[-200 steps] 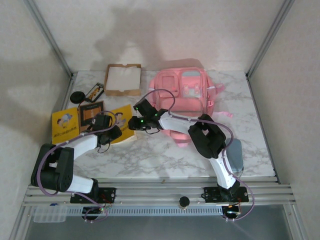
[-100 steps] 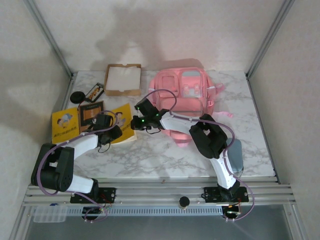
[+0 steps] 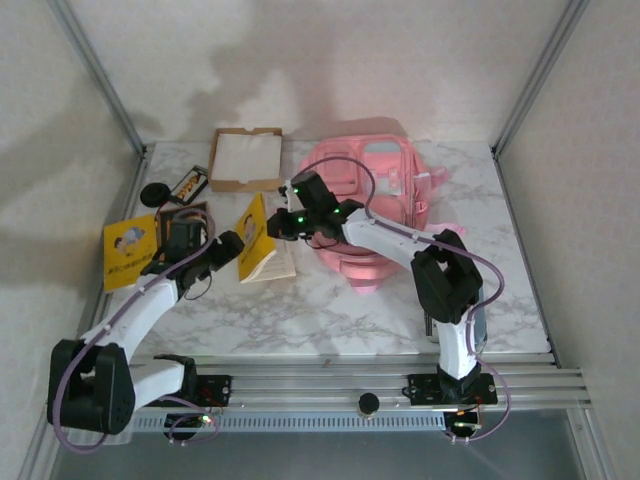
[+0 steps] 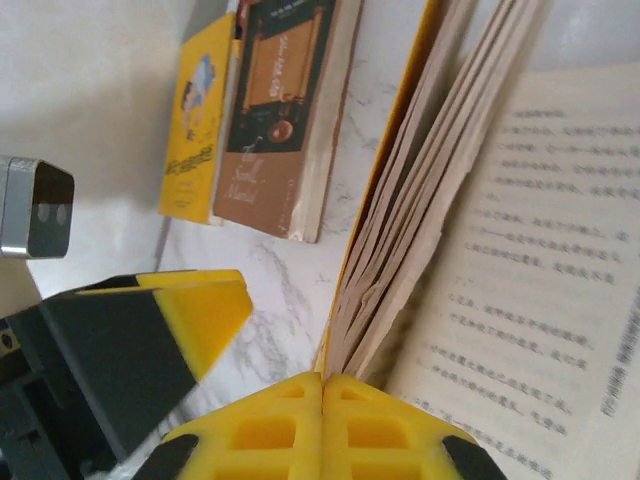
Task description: Pack the student bag
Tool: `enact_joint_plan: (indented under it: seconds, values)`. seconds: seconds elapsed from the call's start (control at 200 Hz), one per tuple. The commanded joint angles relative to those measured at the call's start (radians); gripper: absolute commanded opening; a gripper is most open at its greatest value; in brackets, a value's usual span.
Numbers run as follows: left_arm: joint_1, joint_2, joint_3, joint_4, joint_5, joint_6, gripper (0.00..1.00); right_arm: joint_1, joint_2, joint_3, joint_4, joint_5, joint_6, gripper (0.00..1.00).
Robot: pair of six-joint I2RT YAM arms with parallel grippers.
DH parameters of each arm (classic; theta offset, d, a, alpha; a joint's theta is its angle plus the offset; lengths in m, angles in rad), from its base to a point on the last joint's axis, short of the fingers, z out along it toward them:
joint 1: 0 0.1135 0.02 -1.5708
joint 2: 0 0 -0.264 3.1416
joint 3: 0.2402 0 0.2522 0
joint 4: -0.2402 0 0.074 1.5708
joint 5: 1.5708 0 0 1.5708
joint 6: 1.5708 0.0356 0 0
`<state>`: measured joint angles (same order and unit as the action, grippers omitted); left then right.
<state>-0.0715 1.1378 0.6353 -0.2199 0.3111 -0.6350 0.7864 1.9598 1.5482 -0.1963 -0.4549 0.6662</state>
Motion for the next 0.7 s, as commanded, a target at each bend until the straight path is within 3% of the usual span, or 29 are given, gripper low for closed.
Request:
enact_joint_plan:
  seconds: [0.0,0.125,0.26,0.386,0.691]
  values:
    - [0.034,-0.054,0.048,-0.037,0.158,-0.030,0.91,-0.034,-0.115,0.026,0.028,-0.125,-0.032,0.00]
    - [0.045,-0.070,0.076,-0.012,0.274,-0.076,0.99,-0.081,-0.172,0.021,0.030,-0.209,-0.024,0.00]
    - [0.043,-0.059,0.075,0.031,0.323,-0.138,0.99,-0.127,-0.220,-0.003,0.072,-0.276,0.018,0.00]
    - [0.029,-0.071,0.034,0.242,0.416,-0.310,0.99,-0.136,-0.246,-0.006,0.110,-0.324,0.044,0.00]
    - [-0.039,-0.091,0.008,0.554,0.403,-0.540,0.99,-0.149,-0.288,-0.106,0.359,-0.413,0.241,0.00]
